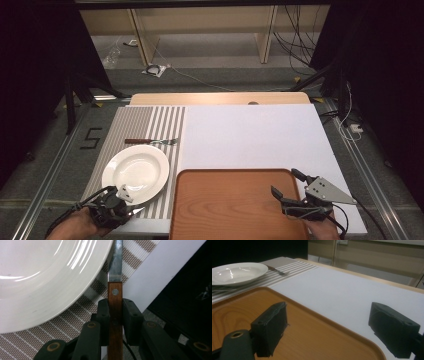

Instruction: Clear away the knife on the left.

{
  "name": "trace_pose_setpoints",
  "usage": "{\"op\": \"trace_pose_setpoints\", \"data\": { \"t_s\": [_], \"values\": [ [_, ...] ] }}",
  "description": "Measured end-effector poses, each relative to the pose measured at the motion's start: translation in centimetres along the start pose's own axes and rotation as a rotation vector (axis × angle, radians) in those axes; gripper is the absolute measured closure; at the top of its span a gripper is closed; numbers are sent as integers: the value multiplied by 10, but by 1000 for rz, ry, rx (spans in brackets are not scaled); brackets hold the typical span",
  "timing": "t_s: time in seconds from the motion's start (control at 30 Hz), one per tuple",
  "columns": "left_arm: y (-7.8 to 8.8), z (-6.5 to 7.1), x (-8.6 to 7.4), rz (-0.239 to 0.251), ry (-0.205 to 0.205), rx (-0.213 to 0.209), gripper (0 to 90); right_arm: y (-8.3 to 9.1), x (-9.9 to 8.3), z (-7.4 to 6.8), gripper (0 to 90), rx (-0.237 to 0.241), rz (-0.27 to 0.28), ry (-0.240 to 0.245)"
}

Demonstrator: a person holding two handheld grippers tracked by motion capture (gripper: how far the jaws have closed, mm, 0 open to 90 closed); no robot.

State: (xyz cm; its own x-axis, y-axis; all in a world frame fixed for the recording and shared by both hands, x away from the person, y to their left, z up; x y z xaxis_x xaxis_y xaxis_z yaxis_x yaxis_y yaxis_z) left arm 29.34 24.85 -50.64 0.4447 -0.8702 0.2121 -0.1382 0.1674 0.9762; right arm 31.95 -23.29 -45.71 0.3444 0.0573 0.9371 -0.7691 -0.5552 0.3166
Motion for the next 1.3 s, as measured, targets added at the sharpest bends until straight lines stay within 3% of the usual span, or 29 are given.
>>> {"op": "trace_pose_setpoints", "data": {
  "t_s": [0.3, 0.63, 0.93, 1.3],
  "values": [
    [12, 10, 24, 125, -16, -14, 765, 0, 0, 0, 161, 2, 3, 1],
    [18, 26, 53, 168, -83, -22, 767, 1, 0, 0, 161, 2, 0, 1],
    [18, 32, 73, 188, -101, -18, 767, 1, 1, 0, 161, 4, 4, 3],
    [11, 34, 101, 227, -89, -18, 766, 2, 2, 0, 161, 1, 7, 4]
  ]
}}
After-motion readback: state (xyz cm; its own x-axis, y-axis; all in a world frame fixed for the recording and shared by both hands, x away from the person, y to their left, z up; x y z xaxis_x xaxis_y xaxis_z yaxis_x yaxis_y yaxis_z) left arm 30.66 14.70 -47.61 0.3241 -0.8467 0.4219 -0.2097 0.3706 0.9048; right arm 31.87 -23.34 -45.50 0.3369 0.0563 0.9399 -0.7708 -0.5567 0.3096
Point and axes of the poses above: each handheld gripper's, and its own axes: y roughly backward along the jaws, x roughly out of its top, z roughly to its right, the point moved 6 cm from there along -y, roughly forward along the jaws, and after that the axes turned 11 degrees about -y, right-handed, at the moved point
